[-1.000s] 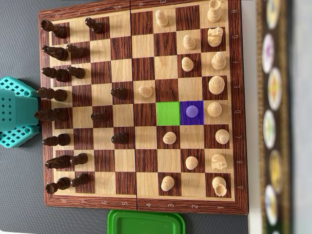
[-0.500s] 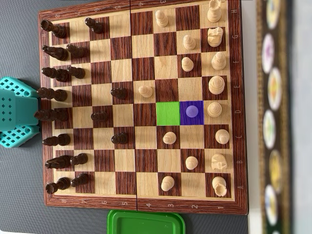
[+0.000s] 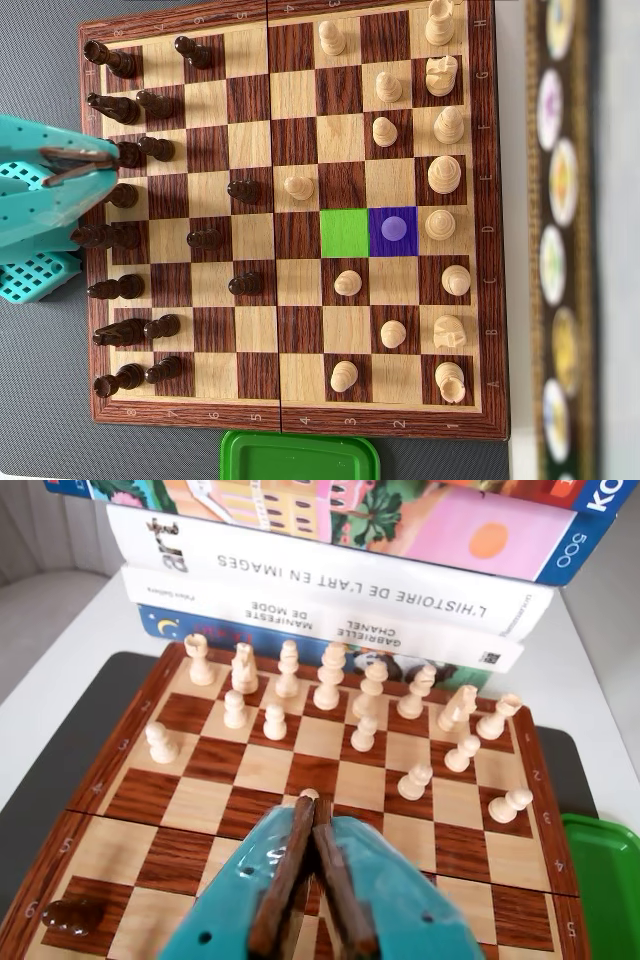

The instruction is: Play chess

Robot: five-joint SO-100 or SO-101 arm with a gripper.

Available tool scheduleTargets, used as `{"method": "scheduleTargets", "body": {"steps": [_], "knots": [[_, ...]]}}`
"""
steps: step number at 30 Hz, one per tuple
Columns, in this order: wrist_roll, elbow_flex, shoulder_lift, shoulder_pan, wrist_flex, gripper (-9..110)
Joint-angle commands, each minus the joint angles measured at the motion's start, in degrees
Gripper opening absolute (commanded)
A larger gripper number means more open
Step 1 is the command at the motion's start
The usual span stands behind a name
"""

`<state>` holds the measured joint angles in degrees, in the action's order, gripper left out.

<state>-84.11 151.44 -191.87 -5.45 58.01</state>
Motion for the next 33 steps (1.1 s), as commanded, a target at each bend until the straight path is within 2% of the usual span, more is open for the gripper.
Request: {"method": "scheduleTargets", "body": {"steps": [1, 12, 17, 22, 33], "knots": [[-0.1, -1.7, 0.0, -0.2, 2.2, 0], [-0.3, 2.1, 4.0, 1.3, 3.5, 0], [-0.3, -3.3, 16.3, 1.8, 5.4, 1], [-0.3, -10.5, 29.7, 1.8, 5.4, 13], [-0.3, -33.8, 61.2, 1.8, 8.3, 13]]}}
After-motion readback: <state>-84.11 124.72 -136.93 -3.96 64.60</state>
